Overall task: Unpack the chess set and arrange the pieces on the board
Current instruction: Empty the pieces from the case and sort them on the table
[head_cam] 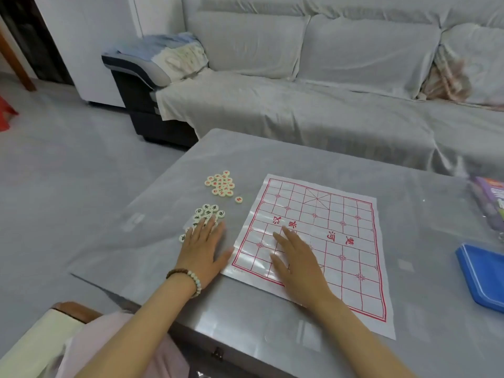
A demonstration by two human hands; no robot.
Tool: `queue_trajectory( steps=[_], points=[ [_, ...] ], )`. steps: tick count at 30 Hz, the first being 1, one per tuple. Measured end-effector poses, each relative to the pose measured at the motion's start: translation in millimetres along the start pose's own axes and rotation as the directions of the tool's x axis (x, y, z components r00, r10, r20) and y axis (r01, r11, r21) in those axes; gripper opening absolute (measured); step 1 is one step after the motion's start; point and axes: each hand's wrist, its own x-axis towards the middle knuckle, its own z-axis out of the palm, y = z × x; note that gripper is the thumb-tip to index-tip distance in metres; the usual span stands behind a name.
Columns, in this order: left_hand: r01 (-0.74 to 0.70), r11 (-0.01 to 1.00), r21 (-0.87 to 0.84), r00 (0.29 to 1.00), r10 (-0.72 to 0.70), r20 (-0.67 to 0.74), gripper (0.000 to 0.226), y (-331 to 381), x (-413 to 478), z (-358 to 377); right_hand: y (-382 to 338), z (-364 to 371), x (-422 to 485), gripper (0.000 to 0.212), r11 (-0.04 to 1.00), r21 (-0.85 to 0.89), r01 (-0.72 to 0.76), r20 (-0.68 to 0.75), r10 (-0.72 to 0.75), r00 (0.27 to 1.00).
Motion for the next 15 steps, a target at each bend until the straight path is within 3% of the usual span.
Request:
queue_trajectory(
  steps=[4, 7, 10, 15],
  points=[
    [0.152, 0.982, -0.108, 0.988, -0.155, -0.018, 0.091, -41.1, -8.2, -12.4, -33.9, 8.3, 25.6, 0.051, 0.983, 0.143, 0.119, 0.071, -0.130, 0.989],
    [0.188, 0.943, -0.273, 0.981, -0.191, 0.016, 0.089, -63.4, -14.8, -12.2, -58.8, 20.7, 47.4, 0.053, 0.967, 0.175, 0.187, 0.111, -0.208, 0.972],
    [0.168, 0.907, -0.386, 0.985, -0.169, 0.029, 0.079, -68.1, -19.5, -12.8, -79.9, 37.1, 63.6, 0.055, 0.958, 0.112, 0.265, 0.167, -0.281, 0.945],
    [0.086, 0.922, -0.378, 0.983, -0.141, -0.120, 0.057, -62.0, -20.9, -12.1, -90.0, 57.2, 59.7, 0.056, 0.941, -0.032, 0.336, 0.165, -0.326, 0.931]
  ],
)
